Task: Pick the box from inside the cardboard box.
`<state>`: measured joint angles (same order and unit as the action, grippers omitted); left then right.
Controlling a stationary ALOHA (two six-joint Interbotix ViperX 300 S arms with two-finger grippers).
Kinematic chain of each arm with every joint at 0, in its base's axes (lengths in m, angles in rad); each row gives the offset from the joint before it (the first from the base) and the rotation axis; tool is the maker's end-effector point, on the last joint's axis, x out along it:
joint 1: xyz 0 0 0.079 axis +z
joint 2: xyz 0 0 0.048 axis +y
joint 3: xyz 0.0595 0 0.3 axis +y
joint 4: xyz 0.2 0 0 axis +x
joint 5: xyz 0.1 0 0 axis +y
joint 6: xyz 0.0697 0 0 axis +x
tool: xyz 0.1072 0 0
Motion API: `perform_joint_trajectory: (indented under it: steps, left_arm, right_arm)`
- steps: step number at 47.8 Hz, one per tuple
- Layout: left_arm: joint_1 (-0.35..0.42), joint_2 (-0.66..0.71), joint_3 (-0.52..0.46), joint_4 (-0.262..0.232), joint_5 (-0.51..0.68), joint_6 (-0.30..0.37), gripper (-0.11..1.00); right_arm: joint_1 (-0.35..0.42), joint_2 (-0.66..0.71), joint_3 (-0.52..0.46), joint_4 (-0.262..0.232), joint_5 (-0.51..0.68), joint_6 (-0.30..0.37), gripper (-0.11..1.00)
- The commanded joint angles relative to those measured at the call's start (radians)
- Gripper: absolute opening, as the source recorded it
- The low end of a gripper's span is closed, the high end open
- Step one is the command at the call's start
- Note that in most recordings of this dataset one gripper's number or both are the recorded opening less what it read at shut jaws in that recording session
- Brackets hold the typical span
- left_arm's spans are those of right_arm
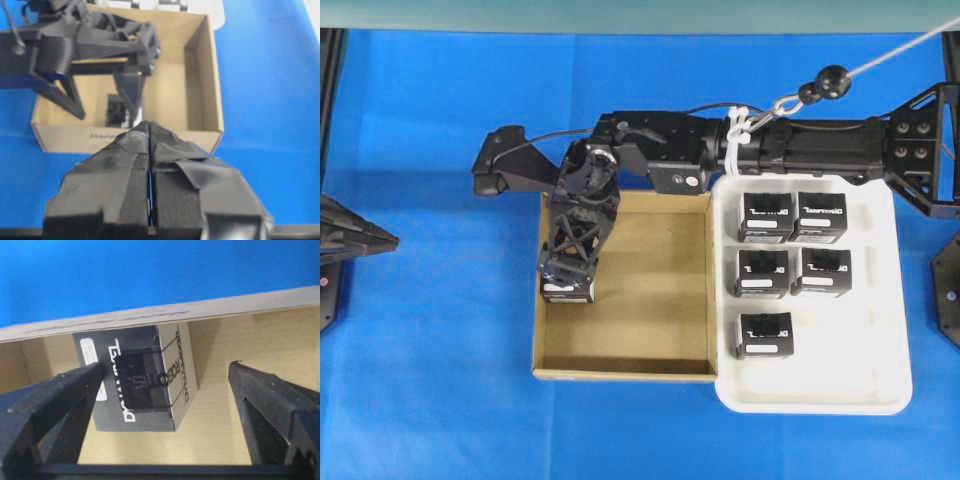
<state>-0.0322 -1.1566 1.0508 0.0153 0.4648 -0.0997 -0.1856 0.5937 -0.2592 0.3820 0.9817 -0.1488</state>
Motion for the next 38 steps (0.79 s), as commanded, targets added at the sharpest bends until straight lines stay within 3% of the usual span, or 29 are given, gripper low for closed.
perform_joint_trajectory:
  steps: [1, 17, 30, 38]
  left_arm:
    - [-0.002, 0.014, -0.023, 0.002, -0.005, -0.002, -0.05]
    - [-0.002, 0.012, -0.023, 0.002, -0.011, -0.018, -0.05]
    - [-0.002, 0.011, -0.023, 0.003, -0.009, -0.051, -0.05]
    - [-0.003, 0.008, -0.025, 0.003, -0.006, -0.044, -0.05]
  right_arm:
    - [0.003, 0.003, -0.005, -0.003, -0.002, -0.003, 0.99]
    - [0.026, -0.018, -0.046, -0.003, 0.014, 0.011, 0.99]
    - [0.028, -0.074, -0.127, -0.003, 0.137, 0.017, 0.99]
    - [0.028, -0.129, -0.239, -0.023, 0.291, 0.006, 0.99]
